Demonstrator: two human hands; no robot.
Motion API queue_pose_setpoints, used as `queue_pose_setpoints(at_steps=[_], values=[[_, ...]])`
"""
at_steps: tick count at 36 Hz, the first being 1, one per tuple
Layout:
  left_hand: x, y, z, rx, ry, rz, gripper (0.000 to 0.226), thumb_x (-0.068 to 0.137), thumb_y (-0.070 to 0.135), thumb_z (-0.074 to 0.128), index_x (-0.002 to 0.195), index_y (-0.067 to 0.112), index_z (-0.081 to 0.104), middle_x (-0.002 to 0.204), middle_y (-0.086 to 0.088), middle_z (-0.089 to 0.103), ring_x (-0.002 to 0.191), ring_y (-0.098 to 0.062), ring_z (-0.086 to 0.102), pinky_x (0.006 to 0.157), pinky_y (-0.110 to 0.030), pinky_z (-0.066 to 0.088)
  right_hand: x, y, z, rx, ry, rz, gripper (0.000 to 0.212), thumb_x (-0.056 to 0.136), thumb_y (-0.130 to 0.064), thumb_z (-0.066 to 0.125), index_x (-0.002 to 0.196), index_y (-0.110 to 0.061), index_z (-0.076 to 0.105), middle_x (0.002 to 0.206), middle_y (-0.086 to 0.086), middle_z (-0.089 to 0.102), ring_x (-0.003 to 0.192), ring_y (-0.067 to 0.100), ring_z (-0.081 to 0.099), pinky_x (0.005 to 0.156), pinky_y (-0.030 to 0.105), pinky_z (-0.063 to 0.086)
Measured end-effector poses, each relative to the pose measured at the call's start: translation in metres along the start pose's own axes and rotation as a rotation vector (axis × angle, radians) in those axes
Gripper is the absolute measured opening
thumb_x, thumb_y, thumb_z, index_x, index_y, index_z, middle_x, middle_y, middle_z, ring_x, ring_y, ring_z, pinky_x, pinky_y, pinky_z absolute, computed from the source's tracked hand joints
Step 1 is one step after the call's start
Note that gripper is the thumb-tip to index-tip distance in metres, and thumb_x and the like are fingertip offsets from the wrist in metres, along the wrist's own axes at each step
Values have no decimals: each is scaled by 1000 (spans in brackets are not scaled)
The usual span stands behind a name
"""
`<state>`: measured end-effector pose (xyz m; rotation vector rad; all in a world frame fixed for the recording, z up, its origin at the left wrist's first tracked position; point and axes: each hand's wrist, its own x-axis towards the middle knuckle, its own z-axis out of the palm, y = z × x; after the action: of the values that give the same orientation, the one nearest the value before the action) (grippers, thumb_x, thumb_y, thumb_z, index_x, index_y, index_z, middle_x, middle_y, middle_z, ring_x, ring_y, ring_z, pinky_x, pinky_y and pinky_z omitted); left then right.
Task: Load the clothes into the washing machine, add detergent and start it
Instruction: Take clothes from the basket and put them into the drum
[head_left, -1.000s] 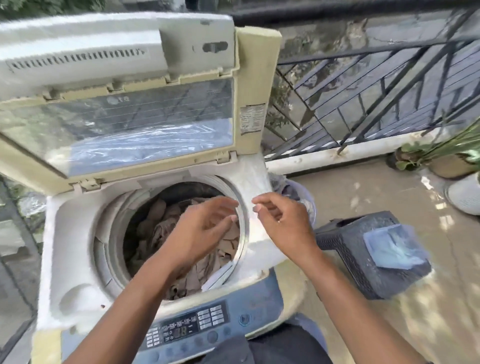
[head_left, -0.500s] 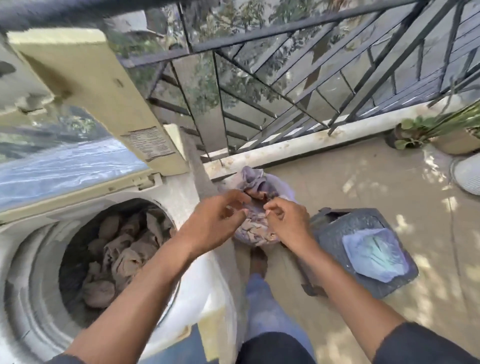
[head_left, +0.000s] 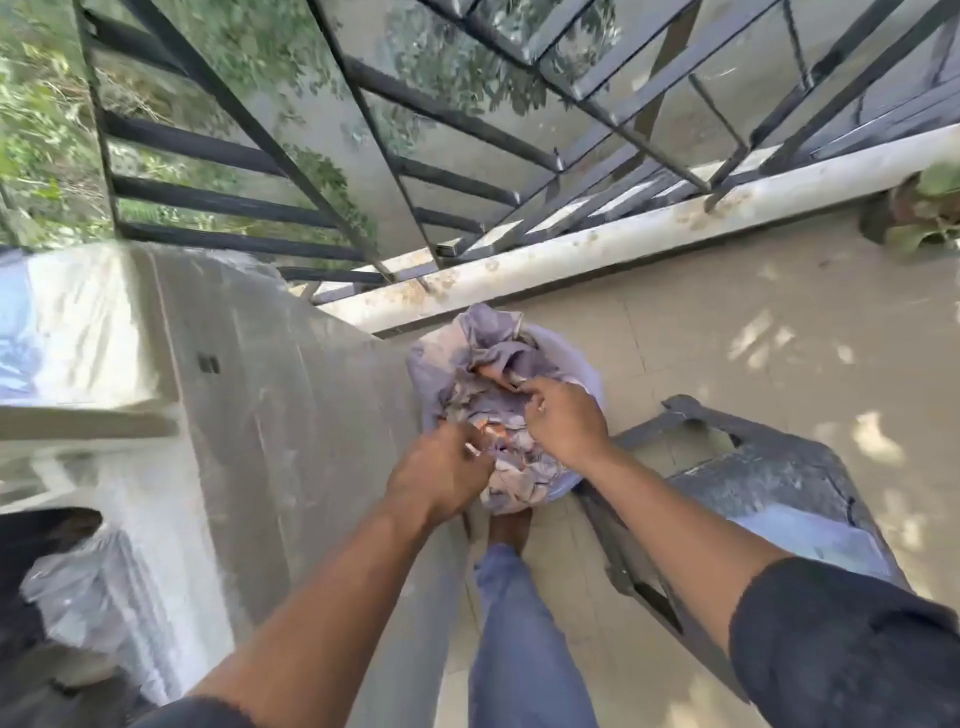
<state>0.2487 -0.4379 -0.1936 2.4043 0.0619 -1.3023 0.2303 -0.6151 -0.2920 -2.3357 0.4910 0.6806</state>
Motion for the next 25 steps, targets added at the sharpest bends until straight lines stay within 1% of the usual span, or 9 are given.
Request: queue_pose_setpoints(at_steps=[2,5,10,12,14,17,20,23,25], values=[[18,-8,11,-45,12,-82,27,99,41,62,122,27,69,127,-8,73,121,-32,66,99,-35,53,27,7,11,-75,-32,-55,29,93,-22,58,120,-21,69,111,12,74,105,39,68,78,44,57],[39,-22,28,-120,50,-180,22,96,41,60,110,28,70,118,-6,75,115,-32,68,95,-35,54,70,10,25,-88,-51,-130,36,95,-17,60,131,-17,64,134,11,64,120,36,62,91,44,55],[59,-38,48,-228,107,-261,16,96,33,61,99,22,72,110,-7,78,109,-32,70,93,-38,56,134,8,54,-206,-197,-77,72,97,-28,65,159,-21,30,168,7,23,148,36,38,111,50,45],[60,-42,52,-250,107,-281,13,95,32,62,96,24,72,111,-6,78,109,-31,71,92,-38,57,149,11,65,-169,-228,-32,76,95,-41,65,158,-24,27,162,11,33,143,38,43,109,50,47],[59,-46,55,-273,106,-303,9,93,33,63,89,29,70,108,-3,78,106,-29,71,90,-35,57,158,17,73,-123,-262,14,68,93,-50,63,150,-18,43,144,16,55,128,39,57,103,46,51],[53,-50,56,-283,97,-317,13,94,37,62,96,29,71,109,-2,78,105,-27,71,89,-33,56,144,20,74,-164,-351,53,33,95,-33,65,119,-10,66,123,19,66,115,38,64,93,39,54],[43,-49,53,-268,79,-298,17,94,40,60,101,28,71,111,-3,77,105,-28,71,92,-35,57,103,18,61,-142,-268,35,8,94,-24,63,92,-17,67,109,19,69,107,38,66,80,36,51],[31,-44,47,-198,44,-256,20,95,43,61,107,29,69,114,-6,76,105,-31,70,91,-37,57,54,11,46,1,-126,25,8,91,-17,64,88,-18,72,96,19,71,96,40,67,69,37,47],[25,-38,42,-148,29,-221,28,96,45,61,118,29,65,120,-8,74,110,-33,69,93,-37,56,20,2,33,39,-49,-16,13,93,-24,64,89,-16,73,92,17,72,93,37,67,63,34,36]])
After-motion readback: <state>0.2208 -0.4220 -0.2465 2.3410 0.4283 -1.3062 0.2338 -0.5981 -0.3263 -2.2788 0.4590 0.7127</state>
